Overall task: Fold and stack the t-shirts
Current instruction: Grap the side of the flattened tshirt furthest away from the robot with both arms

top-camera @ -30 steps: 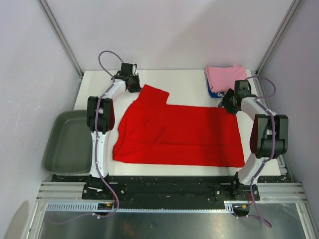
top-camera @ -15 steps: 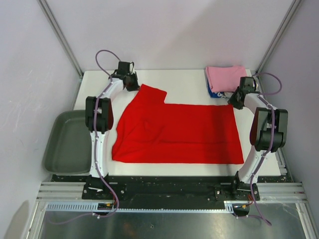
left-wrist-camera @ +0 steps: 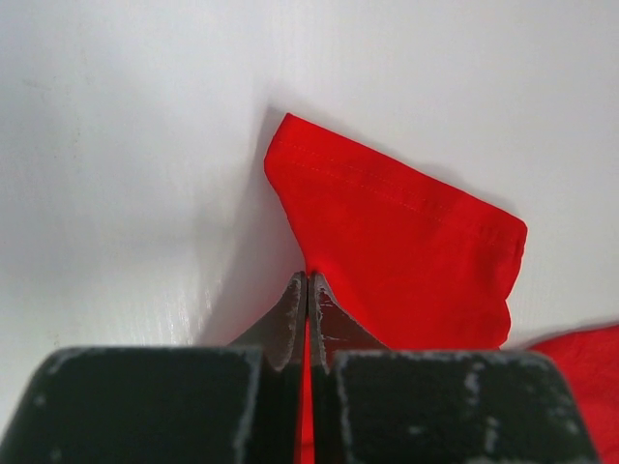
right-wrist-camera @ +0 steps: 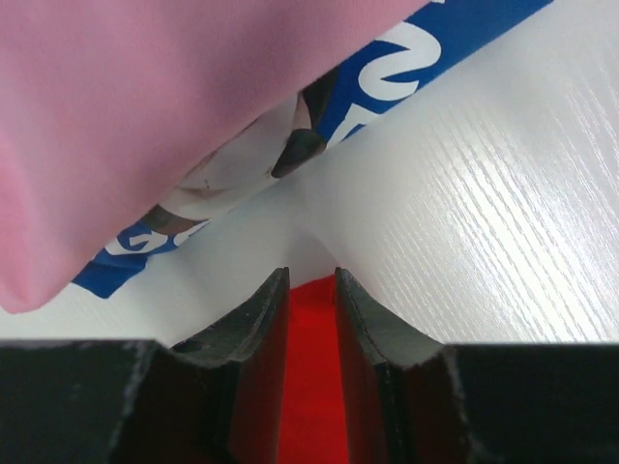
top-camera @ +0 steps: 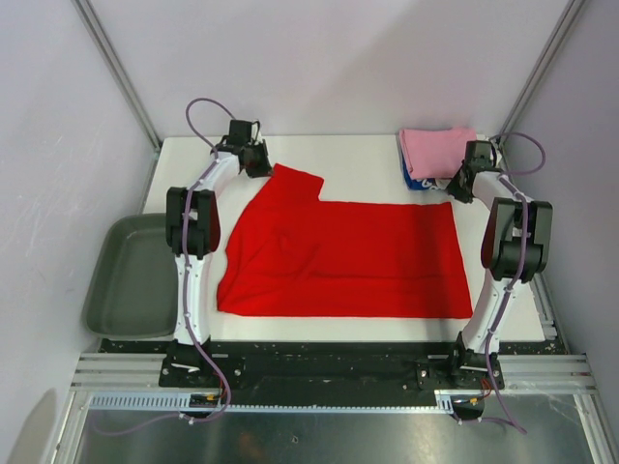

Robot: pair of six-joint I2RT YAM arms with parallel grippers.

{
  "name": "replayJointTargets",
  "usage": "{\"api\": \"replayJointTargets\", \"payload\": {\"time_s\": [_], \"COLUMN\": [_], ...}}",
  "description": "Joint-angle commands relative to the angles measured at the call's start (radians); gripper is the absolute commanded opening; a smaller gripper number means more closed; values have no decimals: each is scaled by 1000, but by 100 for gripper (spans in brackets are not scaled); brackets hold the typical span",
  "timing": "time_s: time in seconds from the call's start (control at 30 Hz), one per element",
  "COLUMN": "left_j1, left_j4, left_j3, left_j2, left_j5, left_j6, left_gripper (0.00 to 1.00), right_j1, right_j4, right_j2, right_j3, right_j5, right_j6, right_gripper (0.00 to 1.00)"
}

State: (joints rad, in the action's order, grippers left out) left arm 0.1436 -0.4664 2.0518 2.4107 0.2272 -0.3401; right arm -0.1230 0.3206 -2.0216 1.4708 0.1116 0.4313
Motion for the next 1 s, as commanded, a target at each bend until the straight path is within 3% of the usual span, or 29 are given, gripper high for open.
{"api": "replayJointTargets", "payload": {"time_s": [0.0,0.6,0.73,0.9,0.97], "left_j1": [-8,-12,-11,-12,-12], "left_j4": [21,19,20,20,20], "left_j3": [51,60,58,58,56], "left_j2": [9,23,22,15,6], "left_j5": [30,52,55,63,65], "left_j6": [-7,-17,-18,-23,-26], "left_gripper": [0,0,0,0,0], "right_j1": [3,30,33,34,34], "right_j4": [19,73,81,100,105], "right_j2": [-32,-80,-82,-82,-79], "right_j3": [62,80,83,96,102], "right_j5": [28,73,87,100,102], "right_j6": [-15,-19,-20,-21,-20], "right_gripper": [30,28,22,3,1]}}
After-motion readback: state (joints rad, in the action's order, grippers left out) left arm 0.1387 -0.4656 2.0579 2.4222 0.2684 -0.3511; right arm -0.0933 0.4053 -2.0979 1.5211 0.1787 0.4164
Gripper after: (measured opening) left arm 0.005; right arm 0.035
